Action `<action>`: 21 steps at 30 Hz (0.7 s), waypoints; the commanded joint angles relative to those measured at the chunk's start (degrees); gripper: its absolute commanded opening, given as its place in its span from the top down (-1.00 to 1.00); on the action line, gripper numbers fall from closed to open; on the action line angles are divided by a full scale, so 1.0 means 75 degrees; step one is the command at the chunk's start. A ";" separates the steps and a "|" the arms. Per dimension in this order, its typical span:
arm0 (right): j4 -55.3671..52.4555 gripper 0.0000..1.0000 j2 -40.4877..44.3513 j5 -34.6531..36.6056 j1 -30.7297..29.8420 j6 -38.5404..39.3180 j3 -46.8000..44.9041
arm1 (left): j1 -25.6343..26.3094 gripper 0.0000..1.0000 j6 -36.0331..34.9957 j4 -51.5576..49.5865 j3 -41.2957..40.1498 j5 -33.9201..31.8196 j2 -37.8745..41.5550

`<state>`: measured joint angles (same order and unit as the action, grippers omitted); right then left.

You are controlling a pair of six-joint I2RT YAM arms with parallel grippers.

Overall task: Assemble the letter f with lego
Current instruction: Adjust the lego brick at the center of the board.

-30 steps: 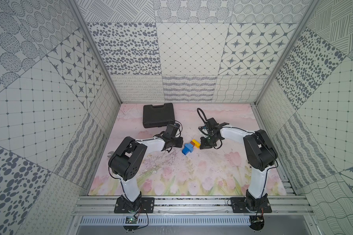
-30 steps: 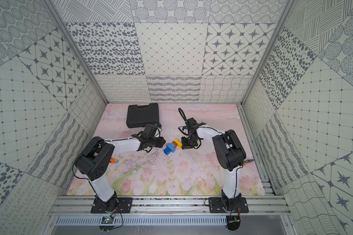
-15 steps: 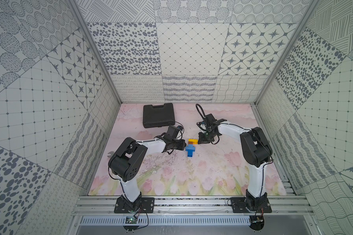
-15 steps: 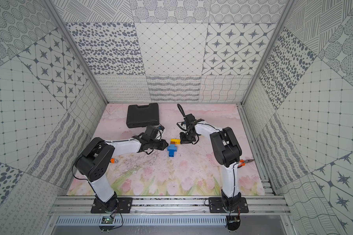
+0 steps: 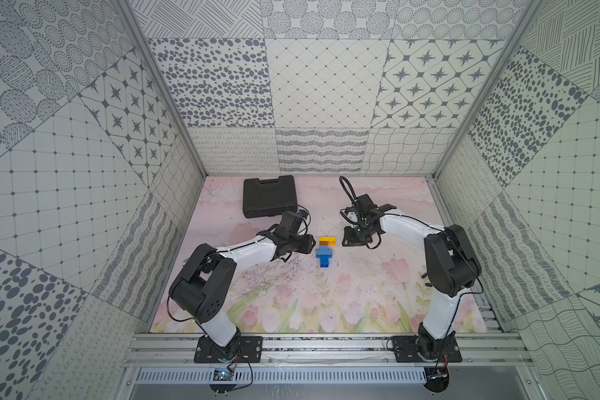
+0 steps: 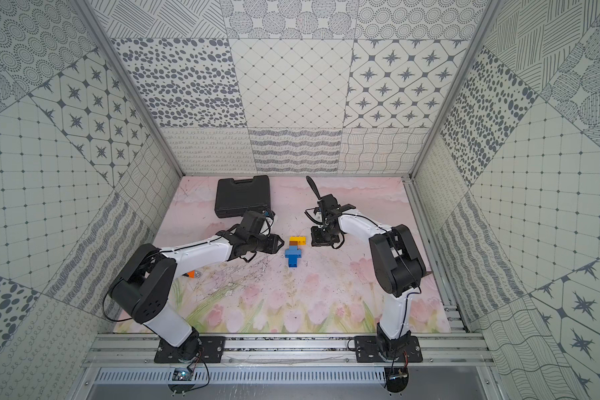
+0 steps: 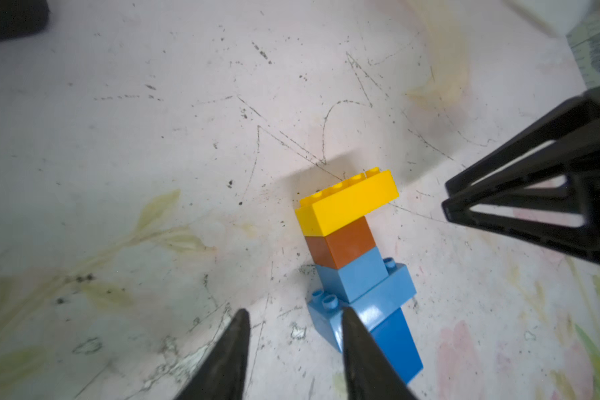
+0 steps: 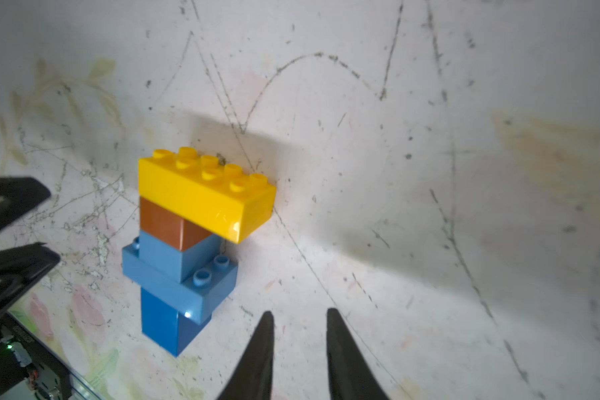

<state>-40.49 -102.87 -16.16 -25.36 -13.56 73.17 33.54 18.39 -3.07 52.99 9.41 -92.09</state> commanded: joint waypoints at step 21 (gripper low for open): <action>0.1335 -0.96 0.5992 0.4260 0.1489 -0.0007 -0.2439 | -0.1286 -0.98 0.0038 -0.3995 0.1634 -0.4620 0.3116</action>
<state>-35.68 -59.33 9.34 -14.57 -13.50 56.66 26.57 19.11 -28.21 63.70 -15.94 -69.25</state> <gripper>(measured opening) 0.979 0.988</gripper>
